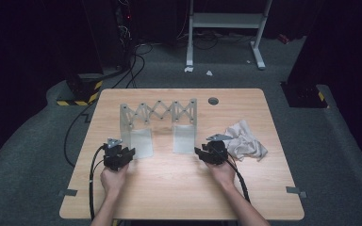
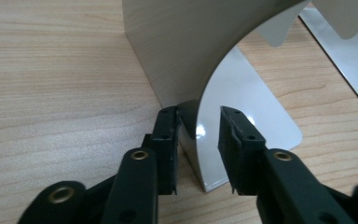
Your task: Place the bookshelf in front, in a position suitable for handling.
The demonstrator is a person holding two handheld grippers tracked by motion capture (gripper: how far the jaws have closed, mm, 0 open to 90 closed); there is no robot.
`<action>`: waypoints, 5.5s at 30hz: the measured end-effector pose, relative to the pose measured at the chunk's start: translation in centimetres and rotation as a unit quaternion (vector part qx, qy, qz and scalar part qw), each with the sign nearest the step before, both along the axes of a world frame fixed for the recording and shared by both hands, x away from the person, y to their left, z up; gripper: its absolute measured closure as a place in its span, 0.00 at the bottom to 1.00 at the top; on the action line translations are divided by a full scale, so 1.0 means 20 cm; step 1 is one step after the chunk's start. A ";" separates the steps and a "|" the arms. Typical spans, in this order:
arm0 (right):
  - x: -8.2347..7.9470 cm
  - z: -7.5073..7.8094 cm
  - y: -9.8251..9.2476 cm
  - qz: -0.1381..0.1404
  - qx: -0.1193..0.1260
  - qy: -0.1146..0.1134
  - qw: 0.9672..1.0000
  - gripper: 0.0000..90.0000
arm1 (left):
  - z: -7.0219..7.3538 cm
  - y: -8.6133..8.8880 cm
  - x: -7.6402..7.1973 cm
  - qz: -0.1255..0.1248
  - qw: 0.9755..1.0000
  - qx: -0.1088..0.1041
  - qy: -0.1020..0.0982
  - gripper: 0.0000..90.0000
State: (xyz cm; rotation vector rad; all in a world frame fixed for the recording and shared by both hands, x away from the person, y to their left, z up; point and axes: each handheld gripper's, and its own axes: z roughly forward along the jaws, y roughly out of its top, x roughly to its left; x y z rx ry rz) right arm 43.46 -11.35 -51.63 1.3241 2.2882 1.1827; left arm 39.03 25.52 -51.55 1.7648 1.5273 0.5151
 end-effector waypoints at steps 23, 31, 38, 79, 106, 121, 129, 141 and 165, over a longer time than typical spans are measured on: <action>0.06 -0.02 0.00 -0.059 -0.026 0.000 0.998 0.98 | -0.03 0.03 0.02 -0.005 1.000 -0.006 0.023 0.88; 0.03 -0.02 -0.14 -0.090 -0.044 -0.009 0.995 1.00 | -0.03 0.02 0.02 -0.015 1.000 -0.012 0.023 0.93; -0.02 -0.02 -0.26 -0.110 -0.049 -0.013 0.993 1.00 | -0.03 -0.05 0.01 -0.038 0.999 -0.016 0.021 0.95; -0.22 0.11 -0.66 -0.157 -0.052 -0.058 0.985 0.52 | -0.07 -0.25 -0.06 -0.063 0.997 0.044 -0.025 0.48; 0.04 0.03 -0.65 -0.117 -0.071 0.054 0.989 0.91 | -0.07 -0.26 -0.06 -0.053 0.997 0.059 -0.024 0.41; -0.39 0.10 -0.63 -0.011 -0.082 0.036 0.996 0.92 | -0.07 -0.26 -0.06 -0.053 0.997 0.058 -0.024 0.41; -0.39 0.19 -0.42 0.051 -0.067 -0.005 0.996 0.92 | -0.07 -0.27 -0.06 -0.052 0.997 0.059 -0.024 0.41; 0.01 0.17 -0.20 -0.009 -0.075 -0.013 0.997 0.91 | -0.07 -0.27 -0.06 -0.053 0.996 0.060 -0.024 0.41; 0.03 0.06 -0.15 -0.023 -0.122 0.034 0.992 0.90 | -0.07 -0.27 -0.07 -0.068 0.996 0.057 -0.028 0.55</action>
